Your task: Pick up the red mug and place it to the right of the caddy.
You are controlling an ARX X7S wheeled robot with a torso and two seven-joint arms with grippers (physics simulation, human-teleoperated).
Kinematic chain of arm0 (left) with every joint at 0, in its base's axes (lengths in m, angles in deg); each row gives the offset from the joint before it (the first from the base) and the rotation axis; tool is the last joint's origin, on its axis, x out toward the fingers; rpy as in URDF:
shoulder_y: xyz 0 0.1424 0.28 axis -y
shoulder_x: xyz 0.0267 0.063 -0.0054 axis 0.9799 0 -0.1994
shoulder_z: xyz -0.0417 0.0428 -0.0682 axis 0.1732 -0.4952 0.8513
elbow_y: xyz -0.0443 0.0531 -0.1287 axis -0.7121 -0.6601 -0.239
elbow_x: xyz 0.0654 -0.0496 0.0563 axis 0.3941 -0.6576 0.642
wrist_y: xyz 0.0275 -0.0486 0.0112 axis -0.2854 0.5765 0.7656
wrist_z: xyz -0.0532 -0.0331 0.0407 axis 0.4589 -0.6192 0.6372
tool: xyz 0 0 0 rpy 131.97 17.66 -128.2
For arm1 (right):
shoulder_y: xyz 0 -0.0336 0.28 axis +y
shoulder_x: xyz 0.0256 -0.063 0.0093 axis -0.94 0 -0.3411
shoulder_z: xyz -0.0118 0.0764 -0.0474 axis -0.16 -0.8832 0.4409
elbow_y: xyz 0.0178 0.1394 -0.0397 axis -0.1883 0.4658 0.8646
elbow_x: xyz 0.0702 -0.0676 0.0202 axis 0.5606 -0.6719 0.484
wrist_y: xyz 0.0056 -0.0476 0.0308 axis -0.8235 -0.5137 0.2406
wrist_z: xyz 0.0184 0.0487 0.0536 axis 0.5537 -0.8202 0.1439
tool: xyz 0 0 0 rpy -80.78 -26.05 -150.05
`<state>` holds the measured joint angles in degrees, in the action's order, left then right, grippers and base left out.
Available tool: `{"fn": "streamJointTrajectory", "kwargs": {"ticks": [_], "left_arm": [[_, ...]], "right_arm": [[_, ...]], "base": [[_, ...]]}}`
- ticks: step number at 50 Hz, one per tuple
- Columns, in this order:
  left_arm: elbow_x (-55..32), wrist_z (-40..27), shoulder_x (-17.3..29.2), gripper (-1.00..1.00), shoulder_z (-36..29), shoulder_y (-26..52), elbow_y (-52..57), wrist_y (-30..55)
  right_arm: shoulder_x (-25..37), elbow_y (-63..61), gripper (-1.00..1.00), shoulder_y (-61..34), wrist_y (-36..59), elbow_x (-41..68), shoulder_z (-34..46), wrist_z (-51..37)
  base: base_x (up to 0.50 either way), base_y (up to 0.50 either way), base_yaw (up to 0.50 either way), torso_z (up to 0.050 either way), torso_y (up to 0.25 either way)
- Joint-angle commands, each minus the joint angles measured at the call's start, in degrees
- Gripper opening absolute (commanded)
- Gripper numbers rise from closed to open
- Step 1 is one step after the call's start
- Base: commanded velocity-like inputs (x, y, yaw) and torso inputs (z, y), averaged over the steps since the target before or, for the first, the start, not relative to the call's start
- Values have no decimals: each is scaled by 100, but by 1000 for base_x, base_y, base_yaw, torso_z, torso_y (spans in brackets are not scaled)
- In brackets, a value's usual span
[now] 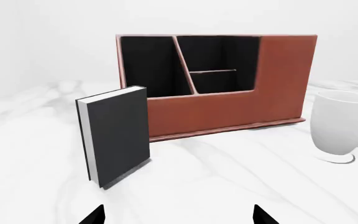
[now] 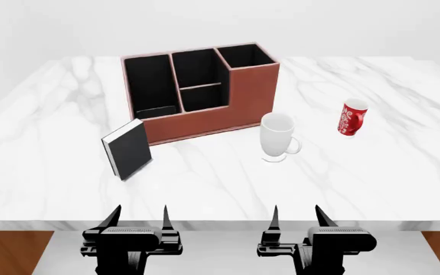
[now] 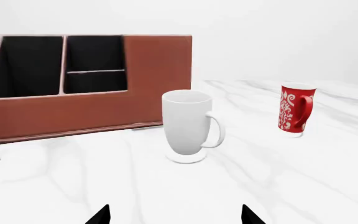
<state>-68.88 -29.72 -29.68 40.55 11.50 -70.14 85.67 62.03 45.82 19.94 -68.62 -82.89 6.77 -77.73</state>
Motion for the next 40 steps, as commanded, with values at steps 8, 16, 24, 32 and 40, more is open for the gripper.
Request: {"fn": "streamJointTrajectory", "kwargs": {"ticks": [8,16,24,32,40], "left_arm": [[-243,-229,222,100,-254,16,-22,-2],[-343,-327,313,100,-353,31,-42,-9],[-402,-405,386,100,-437,40,-49,-18],[-441,-475,441,100,-514,41,-61,-33],[-494,-525,490,100,-576,56,-98,-41]], "right_arm": [[188,-43,100,-57,253,749,140,-314],[341,-66,100,5,219,678,345,-393],[424,-71,100,-11,299,764,444,-410],[492,-92,100,-4,314,823,517,-439],[554,-73,100,-6,278,869,599,-469]], "base": [[0,0,0,0,0],[0,0,0,0,0],[0,-468,0,0,0],[0,-500,0,0,0],[0,-500,0,0,0]]}}
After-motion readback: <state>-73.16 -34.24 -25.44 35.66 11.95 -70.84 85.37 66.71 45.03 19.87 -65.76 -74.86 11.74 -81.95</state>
